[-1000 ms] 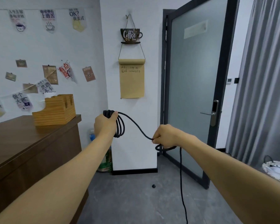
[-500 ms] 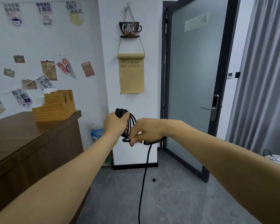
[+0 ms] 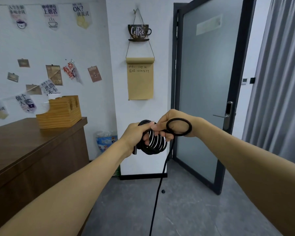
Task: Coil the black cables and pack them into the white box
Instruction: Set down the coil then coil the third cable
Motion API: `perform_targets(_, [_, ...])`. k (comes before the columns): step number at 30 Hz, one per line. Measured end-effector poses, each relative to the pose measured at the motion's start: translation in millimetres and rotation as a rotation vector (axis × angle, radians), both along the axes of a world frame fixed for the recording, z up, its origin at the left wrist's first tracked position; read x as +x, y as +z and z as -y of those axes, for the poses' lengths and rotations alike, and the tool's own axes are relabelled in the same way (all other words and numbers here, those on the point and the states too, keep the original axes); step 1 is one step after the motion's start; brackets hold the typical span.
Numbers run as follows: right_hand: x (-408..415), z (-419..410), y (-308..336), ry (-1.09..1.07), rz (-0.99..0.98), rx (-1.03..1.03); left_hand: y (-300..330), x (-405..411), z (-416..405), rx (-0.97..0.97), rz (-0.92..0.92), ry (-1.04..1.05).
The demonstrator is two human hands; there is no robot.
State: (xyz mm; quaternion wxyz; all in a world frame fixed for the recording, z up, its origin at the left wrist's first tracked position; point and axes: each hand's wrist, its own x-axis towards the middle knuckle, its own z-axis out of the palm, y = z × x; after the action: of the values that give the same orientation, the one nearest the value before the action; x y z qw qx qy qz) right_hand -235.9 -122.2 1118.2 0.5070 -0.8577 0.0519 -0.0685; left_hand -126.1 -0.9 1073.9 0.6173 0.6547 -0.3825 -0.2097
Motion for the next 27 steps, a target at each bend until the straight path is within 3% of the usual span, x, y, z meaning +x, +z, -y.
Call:
perform_targets(5, [-3.0, 10.4, -7.5, -0.048, -0.040, 0.569, -1.5, 4.5, 7.1, -0.010, -0.083, 0.136])
perform_targets(9, [-10.9, 22.6, -14.3, -0.168, 0.209, 0.851, -6.3, 18.2, 5.8, -0.026, -0.185, 0.296])
perform_targets(14, [-14.6, 27.9, -17.4, -0.239, 0.290, 0.685, -11.6, 28.1, -0.2, -0.019, -0.199, 0.410])
perform_targets(18, [-5.1, 27.4, -20.6, -0.519, 0.378, 0.526, -11.1, 33.2, -1.6, -0.031, -0.233, 0.419])
perform_targets(22, [-4.8, 29.7, -19.7, -0.816, 0.386, 0.353, -8.3, 34.8, -9.4, -0.064, -0.298, 0.254])
perform_targets(27, [-2.8, 29.8, -26.4, -0.948, 0.281, 0.245, 0.2, 19.4, -18.0, -0.021, -0.237, 0.057])
